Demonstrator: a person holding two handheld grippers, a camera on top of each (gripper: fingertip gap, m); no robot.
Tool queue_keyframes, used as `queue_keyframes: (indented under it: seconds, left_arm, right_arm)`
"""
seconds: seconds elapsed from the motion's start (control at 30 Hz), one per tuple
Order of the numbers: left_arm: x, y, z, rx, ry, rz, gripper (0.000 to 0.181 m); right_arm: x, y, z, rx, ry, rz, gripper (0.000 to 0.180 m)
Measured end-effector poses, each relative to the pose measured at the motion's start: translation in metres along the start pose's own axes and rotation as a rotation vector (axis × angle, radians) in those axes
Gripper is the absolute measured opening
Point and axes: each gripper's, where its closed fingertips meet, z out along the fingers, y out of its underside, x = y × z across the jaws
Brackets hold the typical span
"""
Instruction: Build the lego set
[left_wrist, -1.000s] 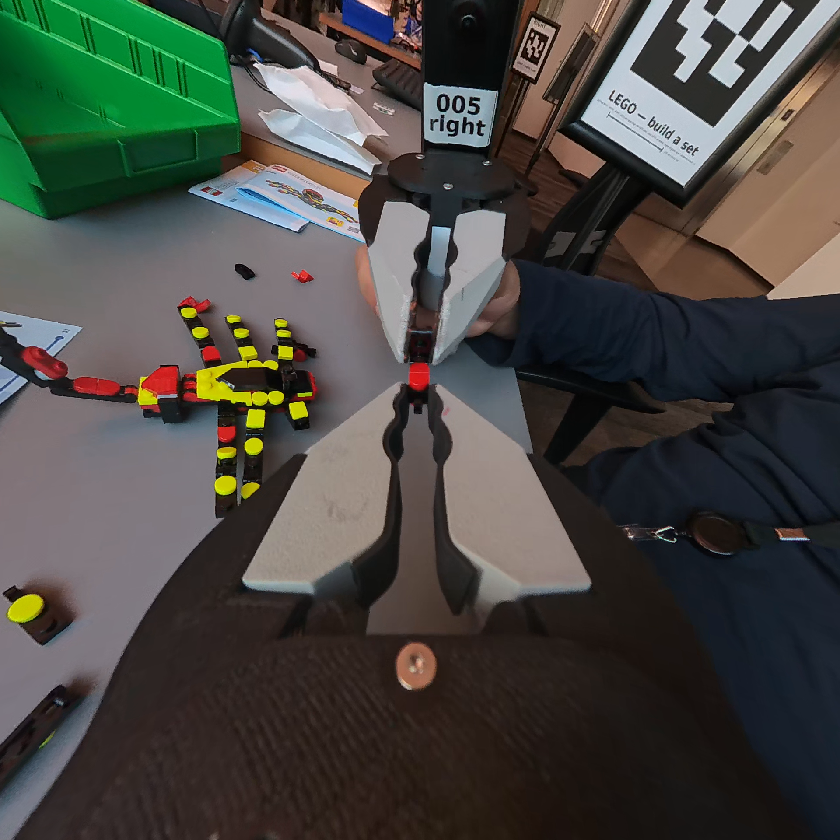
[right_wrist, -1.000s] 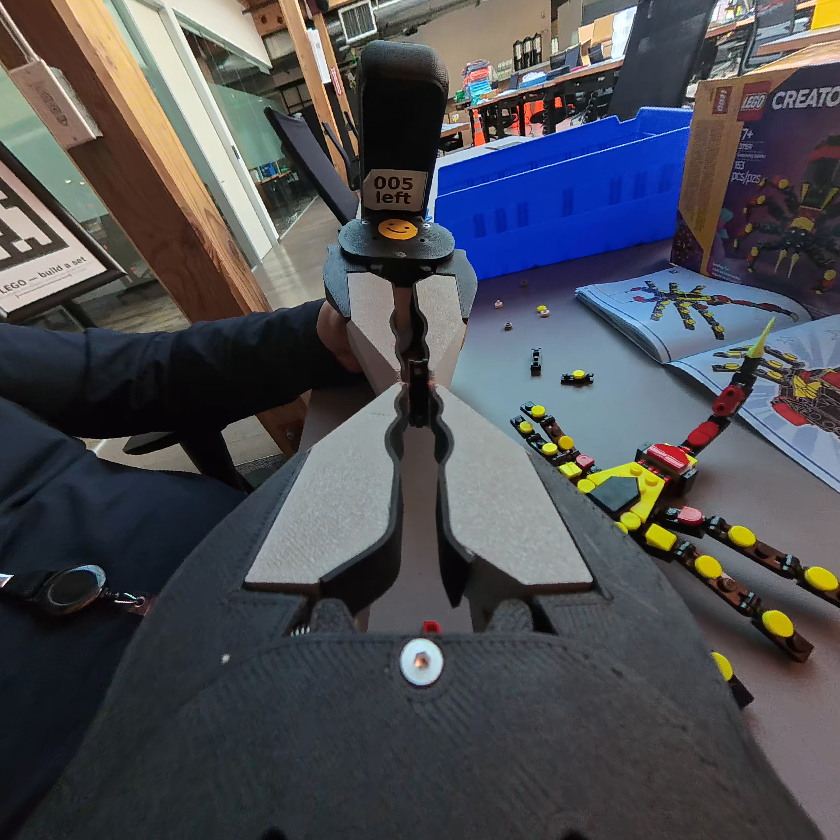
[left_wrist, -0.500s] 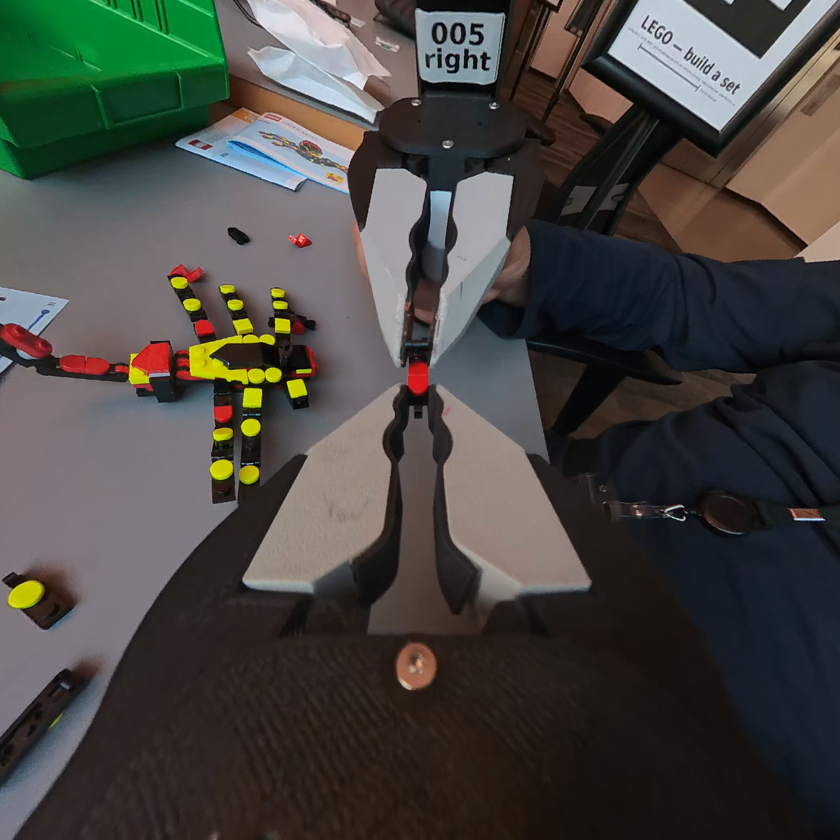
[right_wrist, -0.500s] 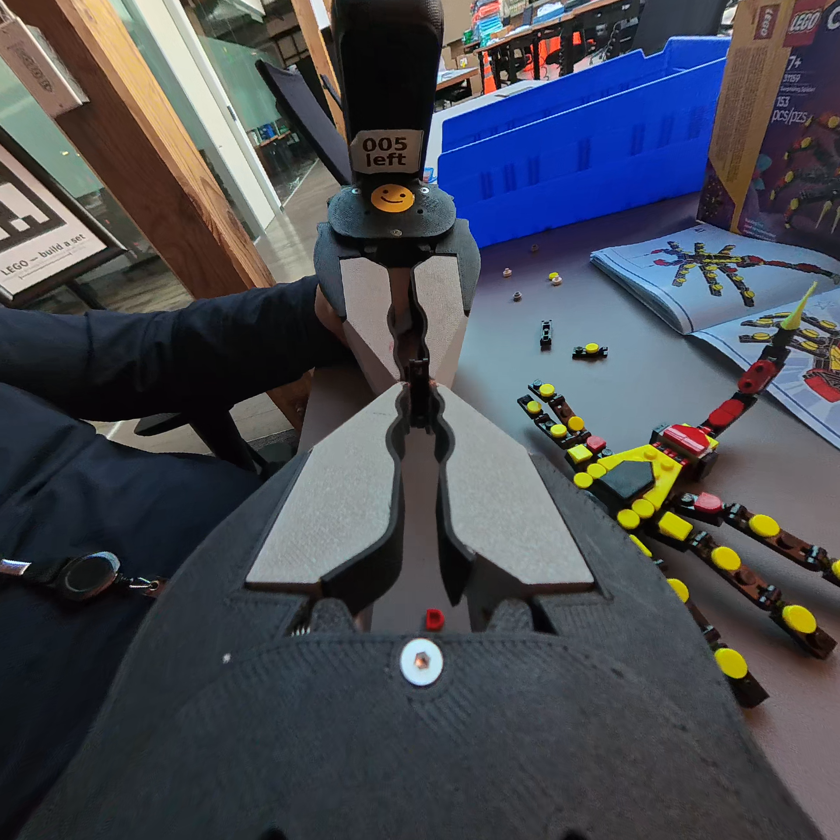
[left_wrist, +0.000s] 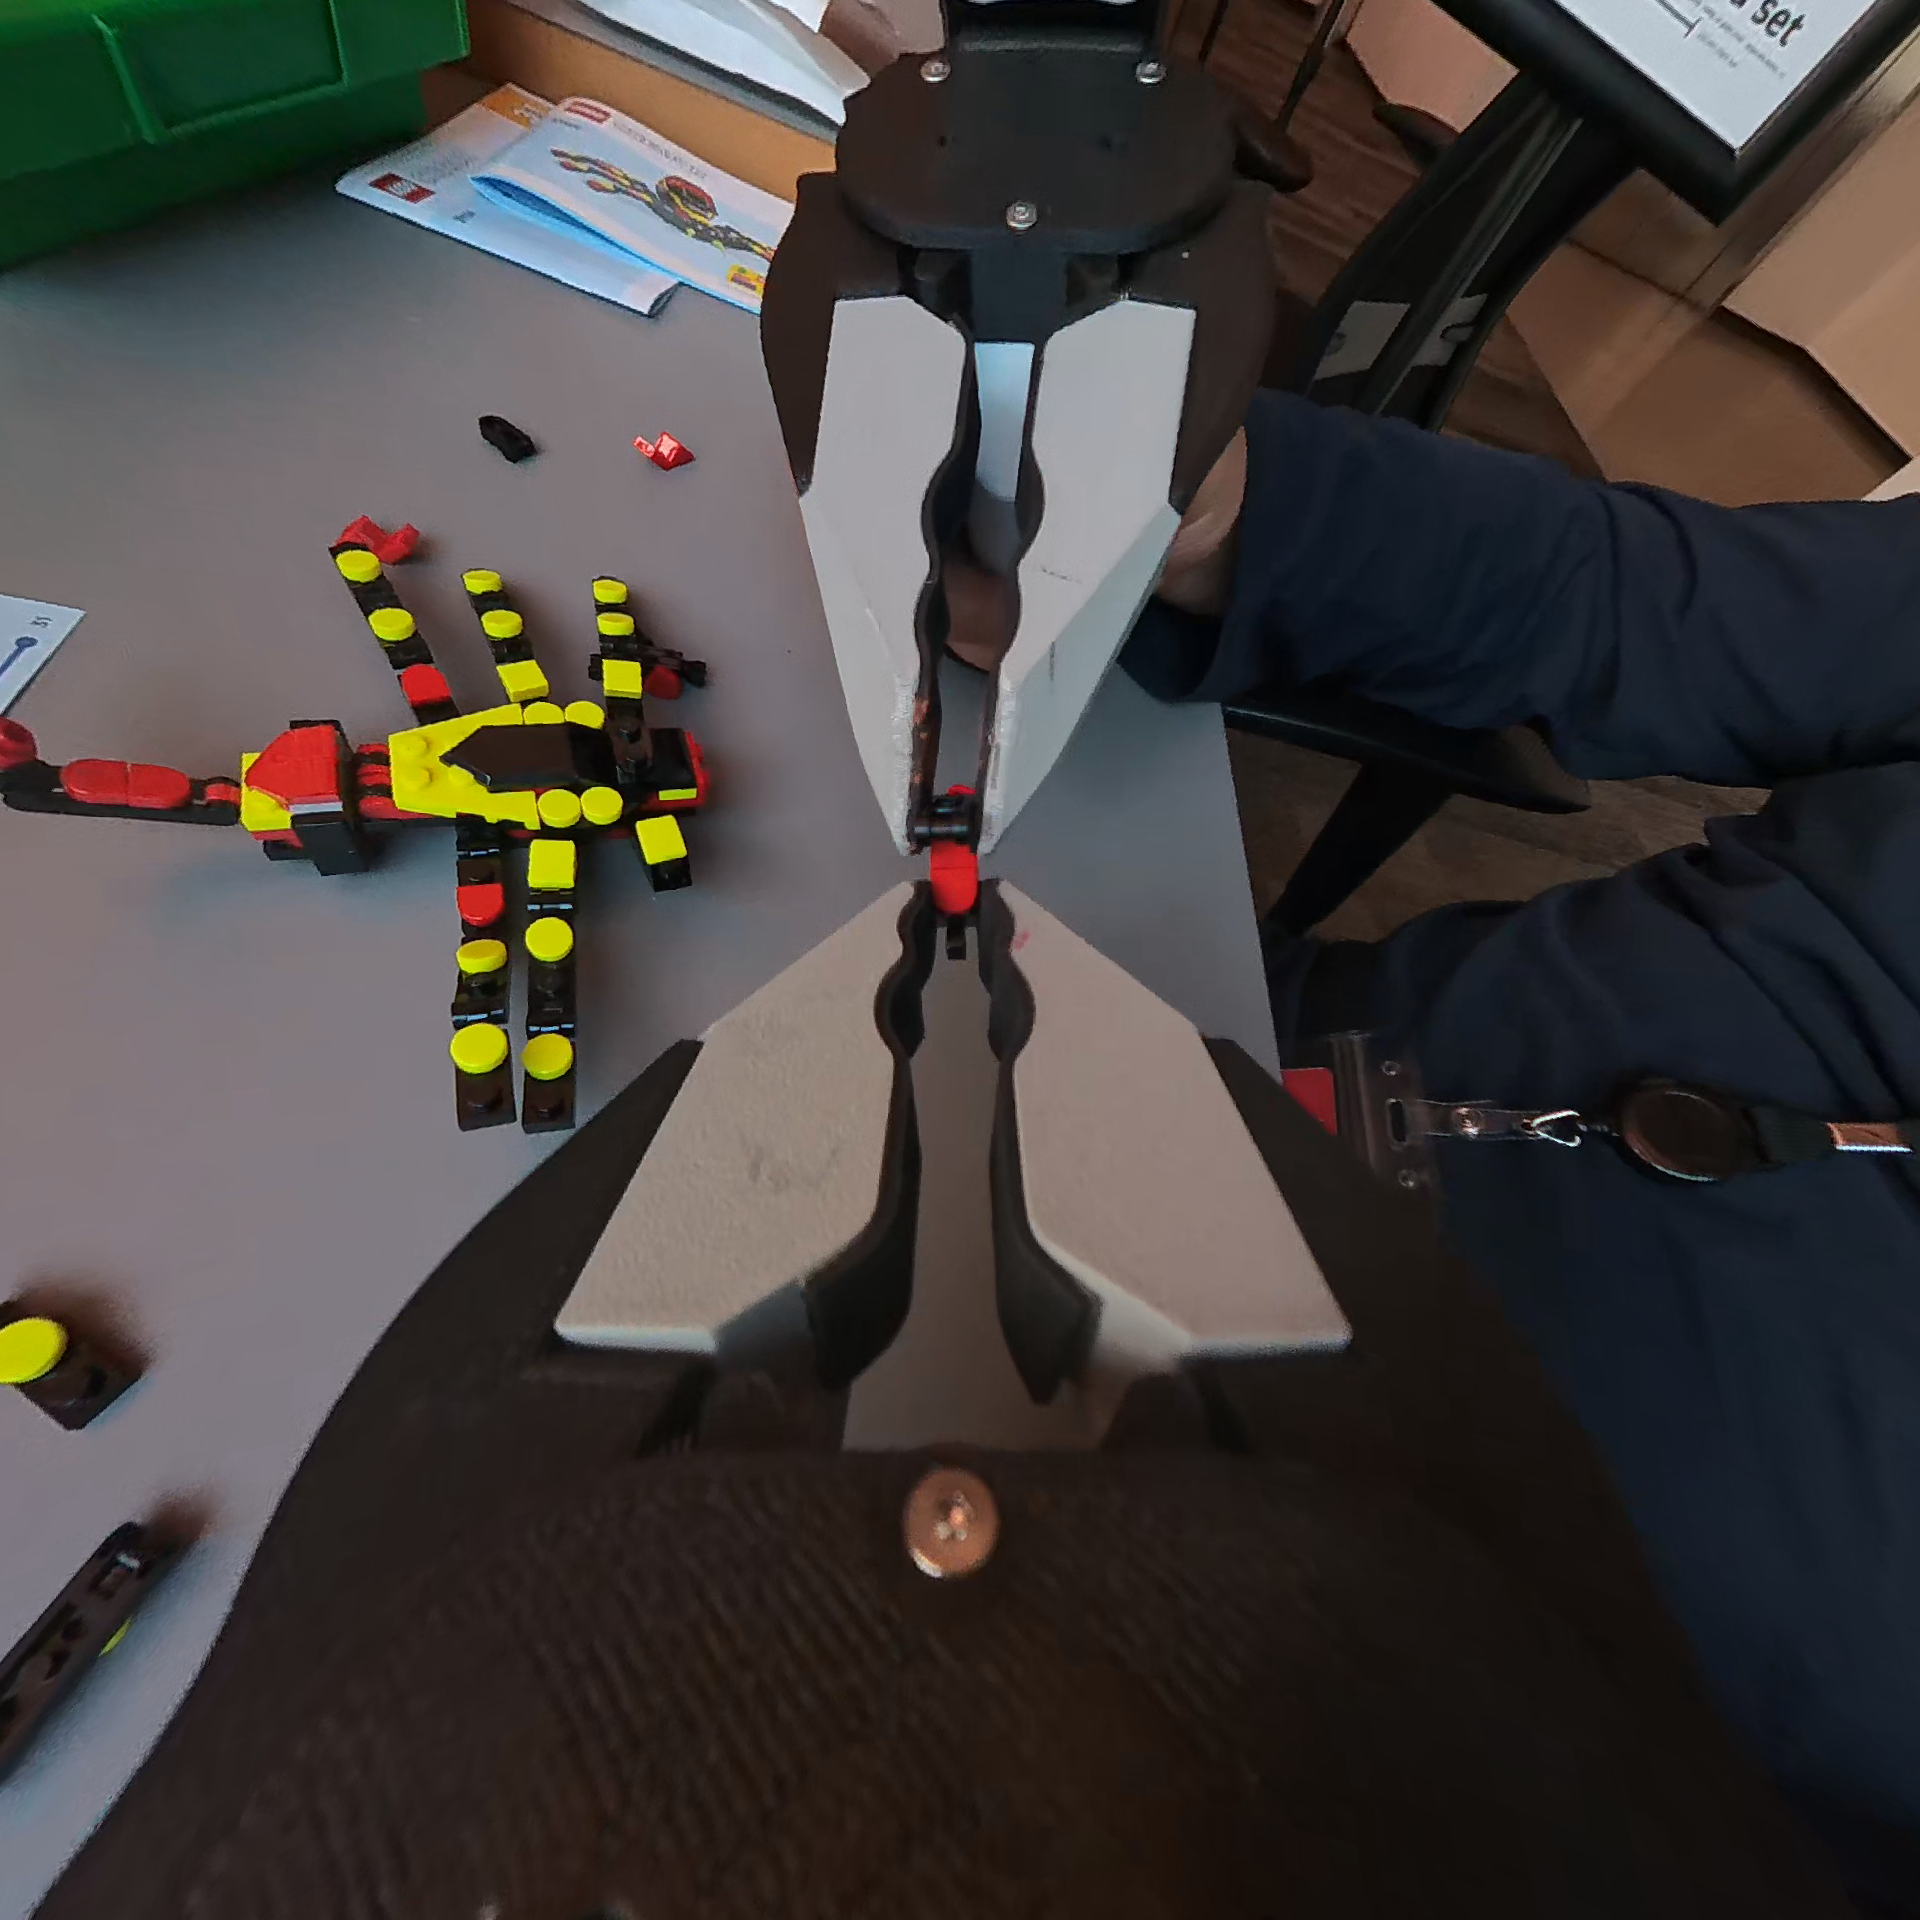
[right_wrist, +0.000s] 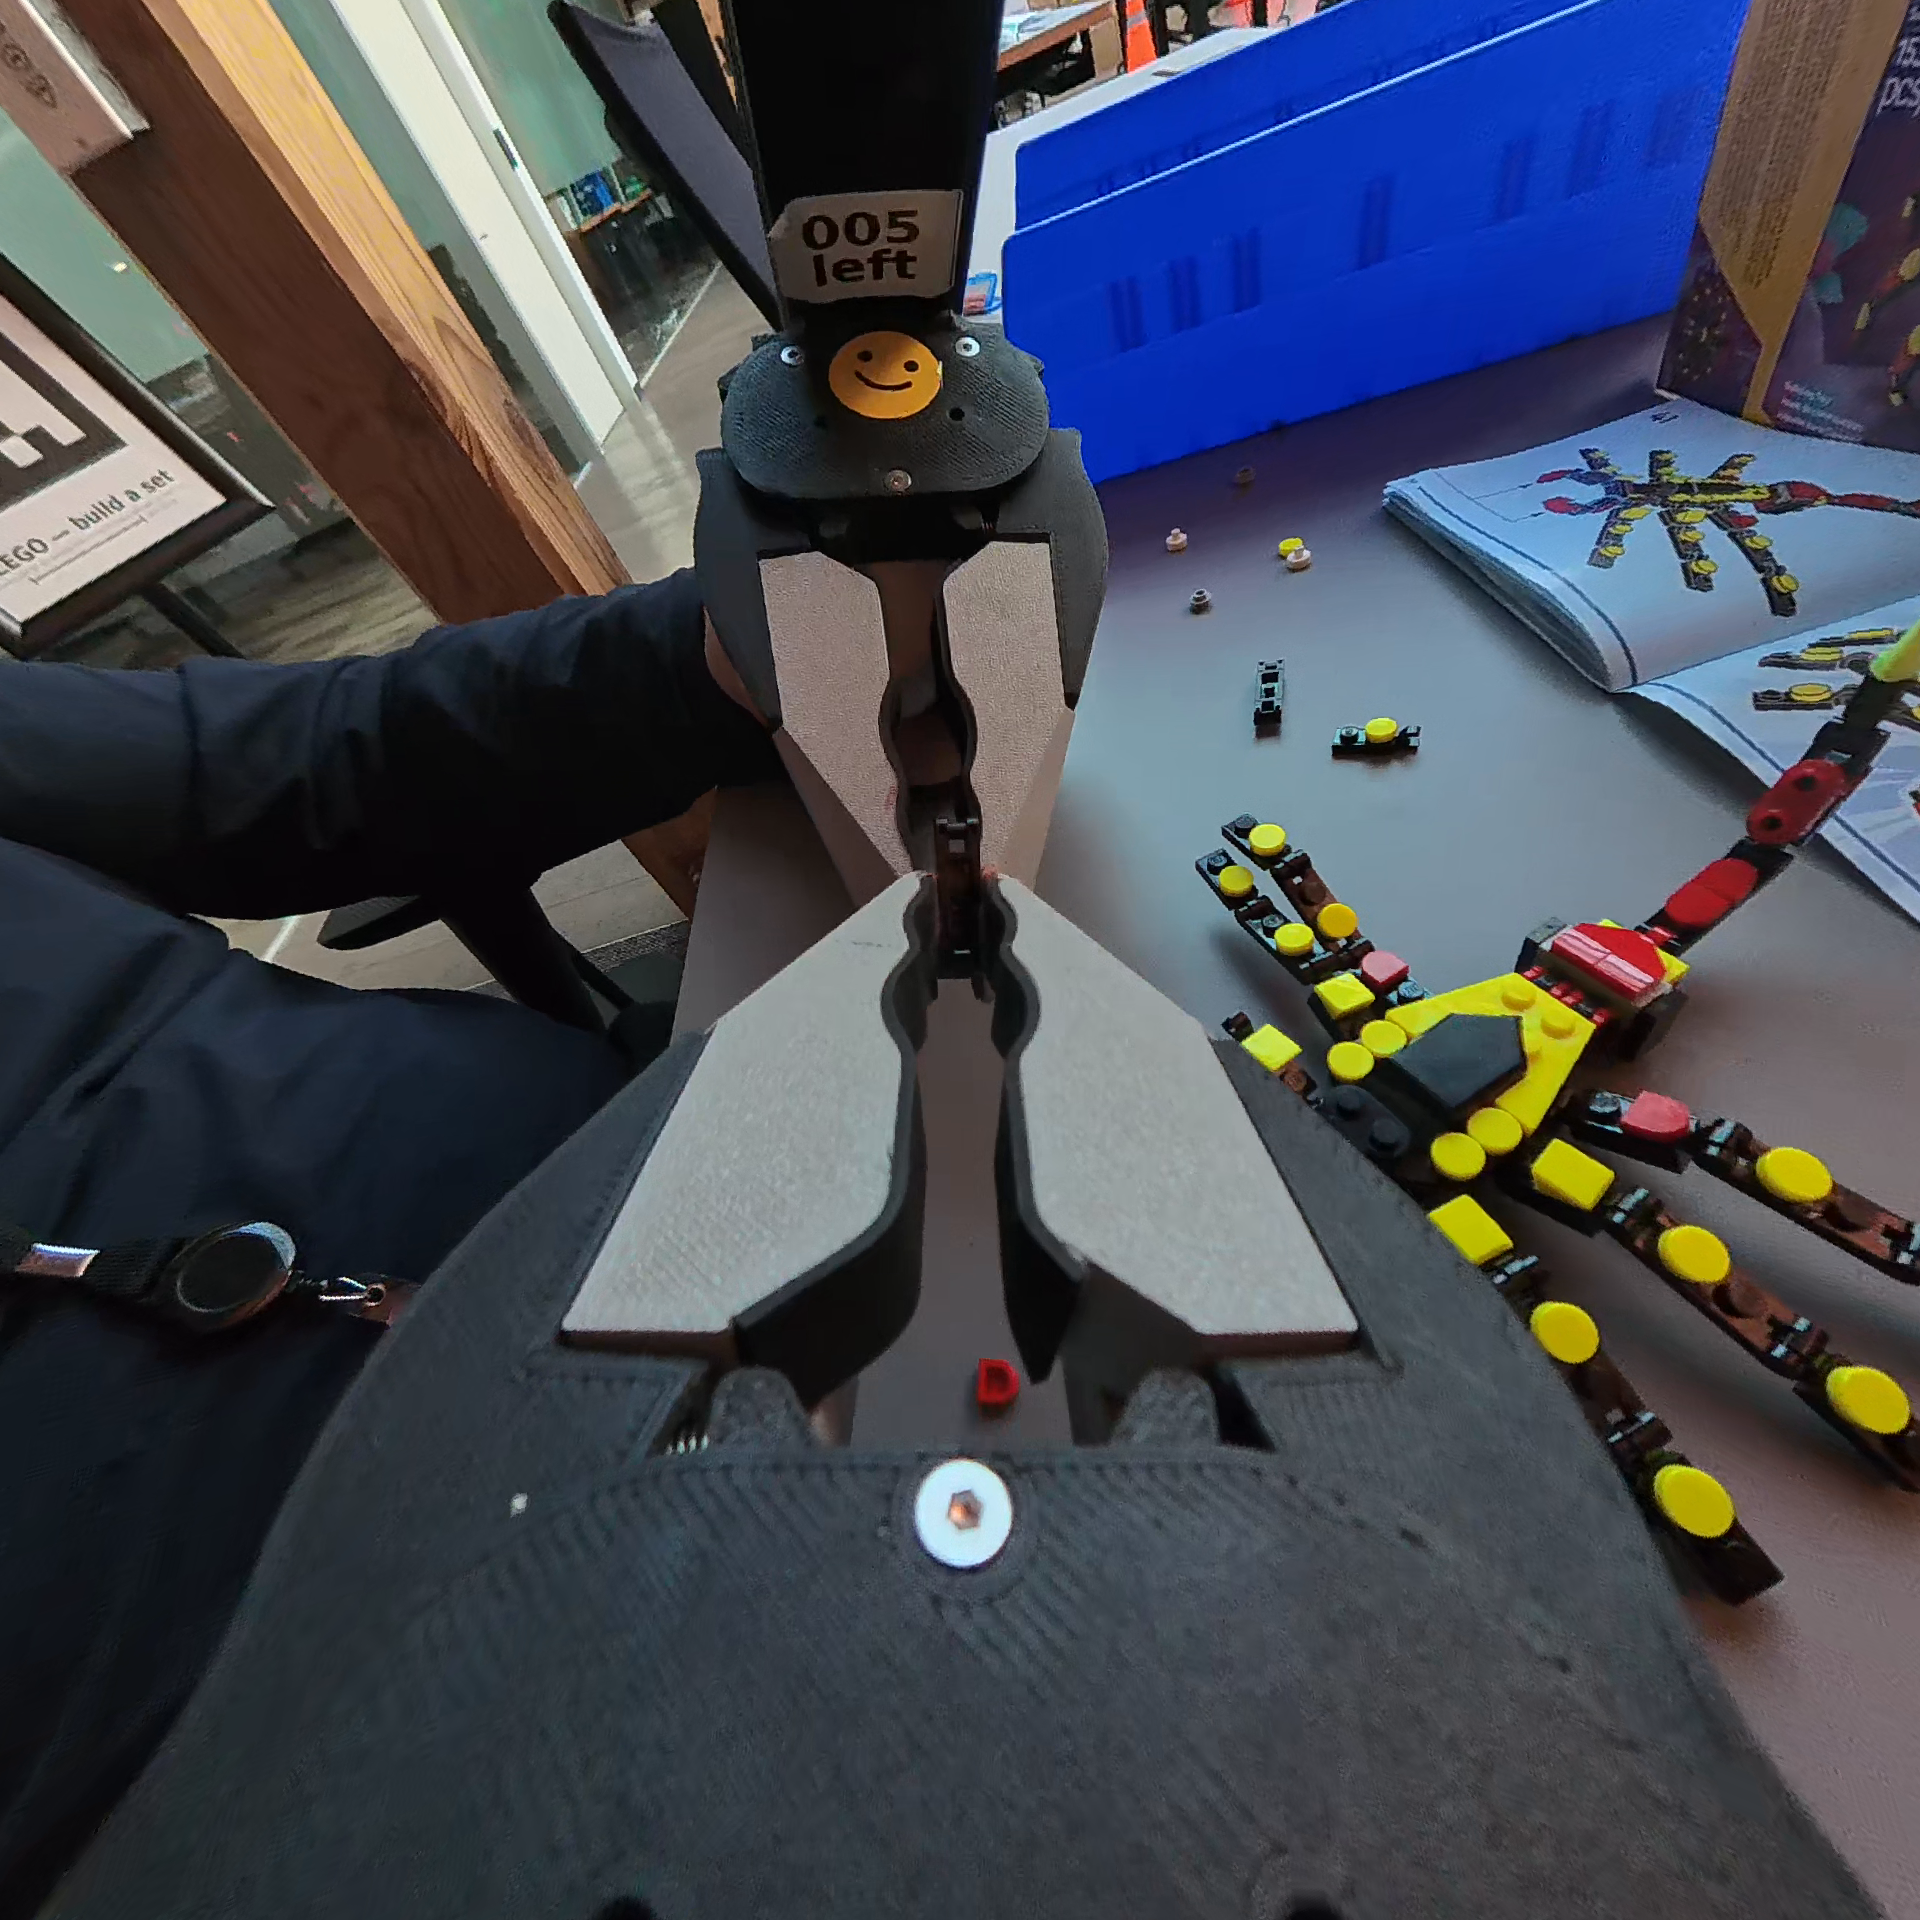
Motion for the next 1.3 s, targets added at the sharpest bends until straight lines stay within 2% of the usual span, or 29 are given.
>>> queue_keyframes:
  seconds: [0.73, 0.97, 1.3]
  left_arm:
    - [0.0, 0.01, 0.004, -0.067, 0.009, -0.013, 0.004]
    - [0.002, -0.003, 0.0, 0.027, 0.037, -0.033, 0.004]
    - [-0.002, -0.021, -0.009, 0.16, -0.018, 0.02, 0.005]
  right_arm:
    - [0.0, 0.009, 0.004, -0.064, -0.004, 0.013, 0.005]
    - [0.001, -0.003, -0.003, 0.03, -0.024, 0.038, 0.004]
    - [0.003, -0.017, -0.013, 0.145, -0.009, 0.042, 0.005]
